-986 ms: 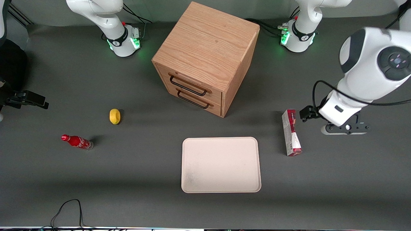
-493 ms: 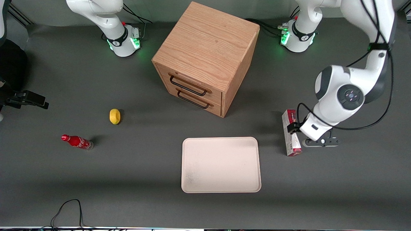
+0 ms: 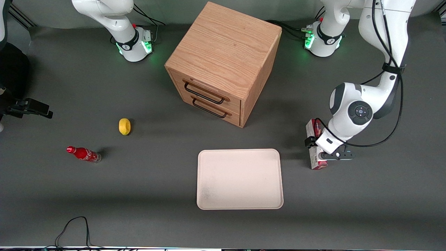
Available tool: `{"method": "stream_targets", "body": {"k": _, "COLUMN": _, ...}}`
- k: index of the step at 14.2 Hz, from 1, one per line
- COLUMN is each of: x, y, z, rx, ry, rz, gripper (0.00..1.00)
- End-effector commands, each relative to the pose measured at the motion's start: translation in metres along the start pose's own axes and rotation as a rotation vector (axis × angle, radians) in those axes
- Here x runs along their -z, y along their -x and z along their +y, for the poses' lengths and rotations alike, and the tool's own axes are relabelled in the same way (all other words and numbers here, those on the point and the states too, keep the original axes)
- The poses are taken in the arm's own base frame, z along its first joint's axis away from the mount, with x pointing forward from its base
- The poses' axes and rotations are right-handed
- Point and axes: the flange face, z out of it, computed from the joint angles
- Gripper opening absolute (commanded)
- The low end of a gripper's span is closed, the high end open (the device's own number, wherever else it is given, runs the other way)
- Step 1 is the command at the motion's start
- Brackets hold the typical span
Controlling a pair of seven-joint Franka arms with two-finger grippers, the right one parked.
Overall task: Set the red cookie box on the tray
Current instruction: 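Lower the open left gripper around the box top and close it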
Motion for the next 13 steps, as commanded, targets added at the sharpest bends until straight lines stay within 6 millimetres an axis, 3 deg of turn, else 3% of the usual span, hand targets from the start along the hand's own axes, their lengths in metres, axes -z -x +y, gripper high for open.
{"method": "stream_targets", "body": {"k": 1, "x": 0.001, "y": 0.013, "z": -0.002, "rx": -0.006, "ry": -0.008, "rz": 0.003, "gripper": 0.99}}
{"method": "stream_targets", "body": {"k": 6, "x": 0.011, "y": 0.014, "z": 0.001, "rx": 0.018, "ry": -0.009, "rz": -0.002, "gripper": 0.33}}
{"method": "stream_targets", "body": {"k": 9, "x": 0.014, "y": 0.013, "z": 0.004, "rx": 0.029, "ry": -0.011, "rz": -0.009, "gripper": 0.07}}
{"method": "stream_targets", "body": {"k": 10, "x": 0.014, "y": 0.013, "z": 0.004, "rx": 0.032, "ry": -0.011, "rz": -0.009, "gripper": 0.00}}
{"method": "stream_targets", "body": {"k": 13, "x": 0.014, "y": 0.013, "z": 0.004, "rx": 0.035, "ry": -0.011, "rz": -0.009, "gripper": 0.00}}
